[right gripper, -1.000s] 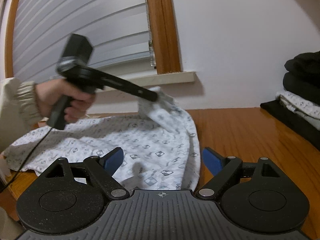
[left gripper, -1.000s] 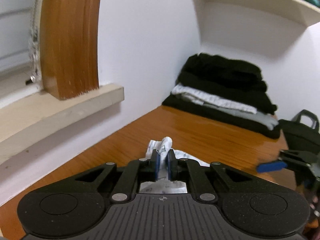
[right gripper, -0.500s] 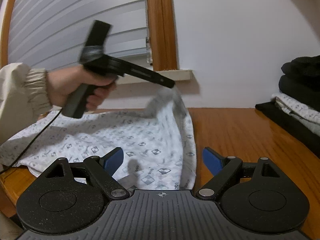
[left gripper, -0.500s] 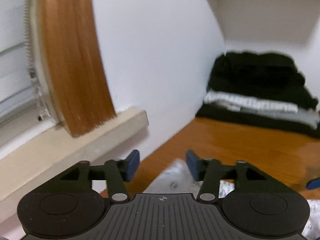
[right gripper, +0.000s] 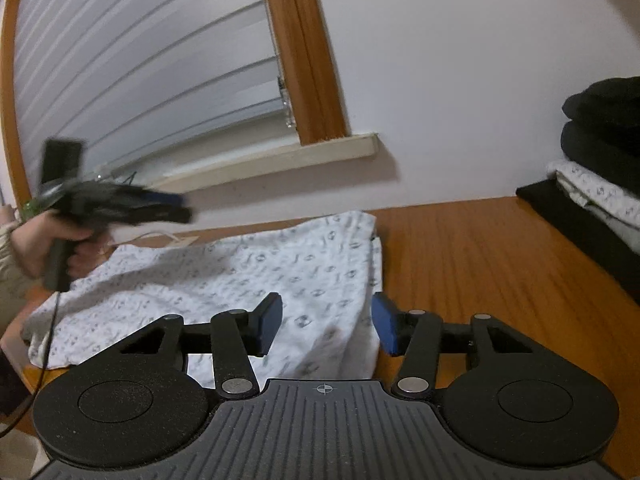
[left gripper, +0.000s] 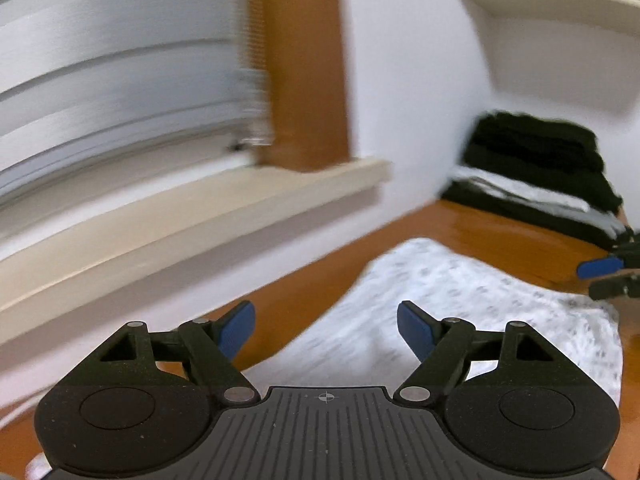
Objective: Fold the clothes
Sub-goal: 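Release the garment and move both open tools over it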
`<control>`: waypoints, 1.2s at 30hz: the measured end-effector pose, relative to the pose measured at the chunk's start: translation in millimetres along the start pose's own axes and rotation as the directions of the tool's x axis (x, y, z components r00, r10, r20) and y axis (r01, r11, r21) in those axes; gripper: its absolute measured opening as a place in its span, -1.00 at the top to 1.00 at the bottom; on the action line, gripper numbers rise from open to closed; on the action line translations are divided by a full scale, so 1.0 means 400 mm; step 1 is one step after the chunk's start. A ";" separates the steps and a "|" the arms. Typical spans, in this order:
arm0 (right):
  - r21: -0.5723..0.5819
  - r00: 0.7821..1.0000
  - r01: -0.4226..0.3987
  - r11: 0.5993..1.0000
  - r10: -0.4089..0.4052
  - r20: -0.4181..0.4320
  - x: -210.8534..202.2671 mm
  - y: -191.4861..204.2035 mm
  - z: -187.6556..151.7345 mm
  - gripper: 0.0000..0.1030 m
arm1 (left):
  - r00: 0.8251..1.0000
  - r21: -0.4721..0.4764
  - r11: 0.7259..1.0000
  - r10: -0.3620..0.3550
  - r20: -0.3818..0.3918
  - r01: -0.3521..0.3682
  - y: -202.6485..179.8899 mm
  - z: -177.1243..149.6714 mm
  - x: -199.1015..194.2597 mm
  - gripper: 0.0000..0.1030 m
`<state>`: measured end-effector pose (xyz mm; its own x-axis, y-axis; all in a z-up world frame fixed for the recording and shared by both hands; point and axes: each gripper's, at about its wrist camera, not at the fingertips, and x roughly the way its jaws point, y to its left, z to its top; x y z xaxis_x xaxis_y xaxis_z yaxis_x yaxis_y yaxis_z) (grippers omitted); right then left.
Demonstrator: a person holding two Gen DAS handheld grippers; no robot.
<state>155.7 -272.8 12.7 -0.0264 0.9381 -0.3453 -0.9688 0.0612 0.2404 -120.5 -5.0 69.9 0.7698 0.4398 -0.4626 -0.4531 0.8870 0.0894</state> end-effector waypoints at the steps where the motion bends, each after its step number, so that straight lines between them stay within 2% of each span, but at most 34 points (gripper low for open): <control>1: -0.006 1.000 0.000 1.000 0.000 -0.017 0.009 -0.004 0.010 0.01 | 1.000 -0.014 1.000 0.018 0.002 -0.018 0.021 -0.012 -0.029 -0.57; 6: -0.060 0.996 0.049 0.997 -0.053 -0.075 0.052 0.003 0.030 -0.06 | 0.994 -0.087 0.991 0.105 0.008 -0.104 0.126 -0.073 -0.171 -0.59; 9: -0.036 0.996 0.067 0.997 -0.069 -0.064 0.043 0.006 0.015 -0.16 | 0.987 -0.130 0.979 0.158 0.008 -0.155 0.189 -0.109 -0.257 -0.98; 14: -0.013 0.997 0.068 0.998 -0.069 -0.044 0.039 0.041 -0.006 -0.16 | 0.971 -0.200 0.951 0.241 0.002 -0.235 0.291 -0.170 -0.393 -0.98; 18: -0.105 0.996 0.055 0.993 -0.062 -0.064 0.083 0.106 0.018 -0.16 | 0.973 -0.214 0.949 0.230 -0.034 -0.232 0.311 -0.225 -0.364 -0.97; 24: -0.189 0.993 -0.050 0.981 0.029 -0.113 0.225 0.170 0.138 -0.13 | 0.976 -0.184 0.960 0.198 -0.086 -0.211 0.302 -0.252 -0.298 -0.97; 26: -0.217 0.988 -0.093 0.972 0.064 -0.137 0.293 0.190 0.182 0.04 | 0.974 -0.161 0.963 0.201 -0.106 -0.216 0.290 -0.261 -0.289 -0.97; 28: -0.257 0.980 -0.152 0.954 0.111 -0.167 0.369 0.217 0.219 0.05 | 0.972 -0.136 0.967 0.198 -0.124 -0.214 0.282 -0.271 -0.280 -0.97; 31: -0.294 0.960 -0.195 0.936 0.121 -0.254 0.493 0.250 0.248 0.04 | 0.971 -0.129 0.970 0.189 -0.145 -0.208 0.281 -0.283 -0.272 -0.97; 33: -0.286 0.934 -0.242 0.927 0.144 -0.326 0.574 0.269 0.251 0.04 | 0.971 -0.135 0.969 0.184 -0.154 -0.205 0.285 -0.289 -0.267 -0.97; 36: -0.251 0.892 -0.308 0.917 0.187 -0.412 0.641 0.288 0.239 0.04 | 0.971 -0.143 0.969 0.175 -0.165 -0.199 0.293 -0.296 -0.260 -0.97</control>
